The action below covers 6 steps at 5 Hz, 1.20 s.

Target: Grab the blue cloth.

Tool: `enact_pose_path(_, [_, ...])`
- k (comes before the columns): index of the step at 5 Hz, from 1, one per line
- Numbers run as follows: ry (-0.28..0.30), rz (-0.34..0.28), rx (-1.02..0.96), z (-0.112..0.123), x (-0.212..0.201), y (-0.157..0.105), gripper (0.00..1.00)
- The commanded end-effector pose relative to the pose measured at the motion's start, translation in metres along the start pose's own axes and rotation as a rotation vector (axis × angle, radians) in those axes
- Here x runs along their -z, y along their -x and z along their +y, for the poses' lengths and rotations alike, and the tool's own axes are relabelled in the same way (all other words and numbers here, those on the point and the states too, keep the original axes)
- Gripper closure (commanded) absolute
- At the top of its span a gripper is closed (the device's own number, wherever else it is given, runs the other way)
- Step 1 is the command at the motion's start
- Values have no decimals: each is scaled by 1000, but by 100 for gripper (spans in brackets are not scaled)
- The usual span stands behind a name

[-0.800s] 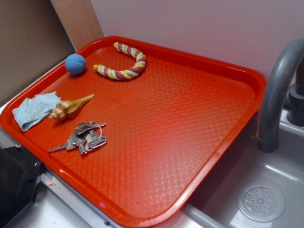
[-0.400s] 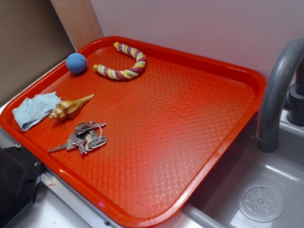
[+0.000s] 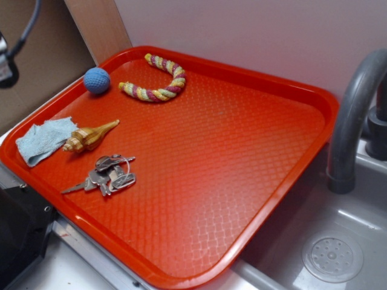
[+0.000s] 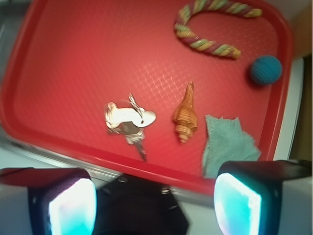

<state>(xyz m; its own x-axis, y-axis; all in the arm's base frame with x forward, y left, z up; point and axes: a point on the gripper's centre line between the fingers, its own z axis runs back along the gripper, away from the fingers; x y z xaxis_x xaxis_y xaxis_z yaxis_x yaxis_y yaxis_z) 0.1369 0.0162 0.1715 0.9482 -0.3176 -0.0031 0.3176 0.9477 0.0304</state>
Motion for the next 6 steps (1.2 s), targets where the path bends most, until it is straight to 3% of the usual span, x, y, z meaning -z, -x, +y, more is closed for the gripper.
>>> enact_pose_path(1, [-109,108,-64,57,72,22,0])
enact_pose_path(5, [-109,108,-64,57,72,22,0])
enact_pose_path(6, [-115,142,3,71,113,25,0])
